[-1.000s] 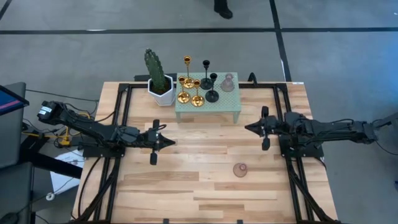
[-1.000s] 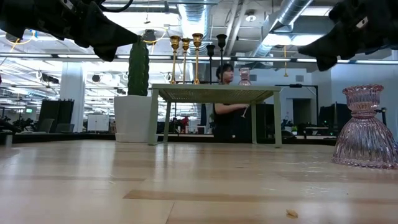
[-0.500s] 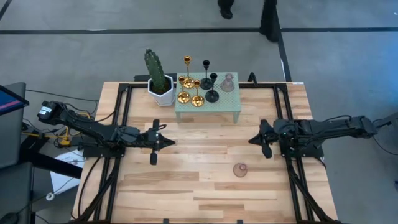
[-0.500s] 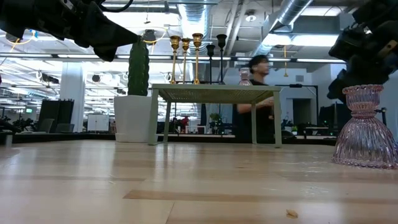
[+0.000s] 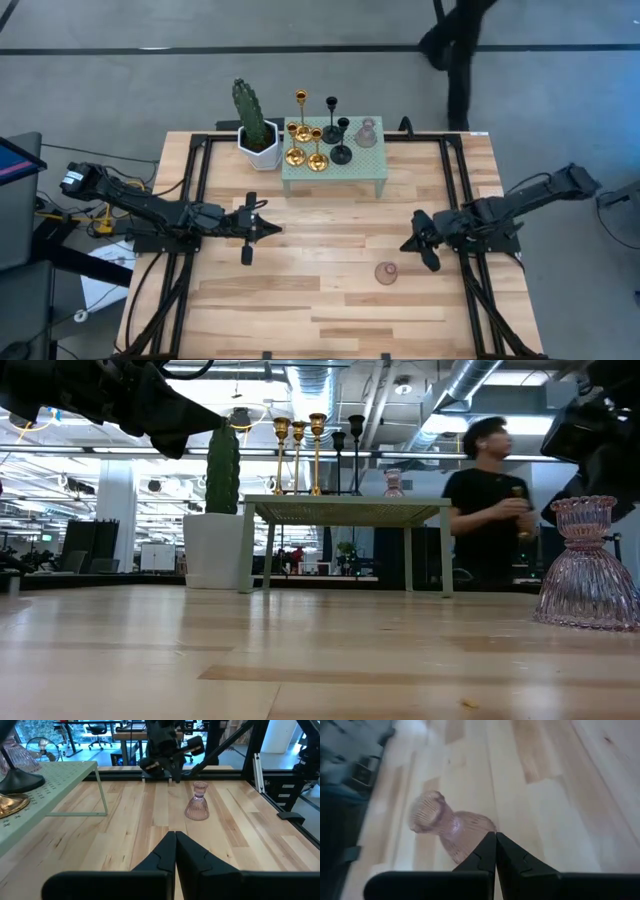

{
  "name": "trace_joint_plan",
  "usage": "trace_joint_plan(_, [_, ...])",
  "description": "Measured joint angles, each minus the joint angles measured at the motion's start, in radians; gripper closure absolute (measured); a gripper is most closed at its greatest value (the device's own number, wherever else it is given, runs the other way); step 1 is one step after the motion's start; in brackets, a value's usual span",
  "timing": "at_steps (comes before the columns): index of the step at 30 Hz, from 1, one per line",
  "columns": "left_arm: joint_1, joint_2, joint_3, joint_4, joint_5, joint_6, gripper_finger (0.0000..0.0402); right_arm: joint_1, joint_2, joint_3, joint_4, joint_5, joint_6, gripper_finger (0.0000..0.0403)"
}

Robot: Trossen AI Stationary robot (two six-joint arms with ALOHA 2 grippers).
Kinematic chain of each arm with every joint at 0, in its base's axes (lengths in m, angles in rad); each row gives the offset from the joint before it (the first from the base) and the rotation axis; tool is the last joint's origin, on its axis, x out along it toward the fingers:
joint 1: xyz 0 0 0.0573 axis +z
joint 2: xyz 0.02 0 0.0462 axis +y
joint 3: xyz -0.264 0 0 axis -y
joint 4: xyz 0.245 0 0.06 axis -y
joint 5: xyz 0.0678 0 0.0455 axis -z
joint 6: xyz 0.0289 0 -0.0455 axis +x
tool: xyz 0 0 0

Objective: Pick & Place candle stick holders
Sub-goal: Put the pink glass candle holder on the shelf

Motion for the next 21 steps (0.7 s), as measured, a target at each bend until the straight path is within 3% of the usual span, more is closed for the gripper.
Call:
trace_joint_plan(4, [0.000,0.000,0.000,0.000,0.000,0.000,0.0394,0.119,0.051,0.000,0.026,0.128,0.067,0.0403])
trace_joint_plan(11, [0.000,0.000,0.000,0.000,0.000,0.000,0.0394,0.332,0.112,0.000,0.065,0.258,0.237,0.0403])
trace_joint_plan(21, [0.000,0.000,0.000,0.000,0.000,0.000,0.0394,0.485,0.251,0.037,0.136,0.450,0.341,0.0403])
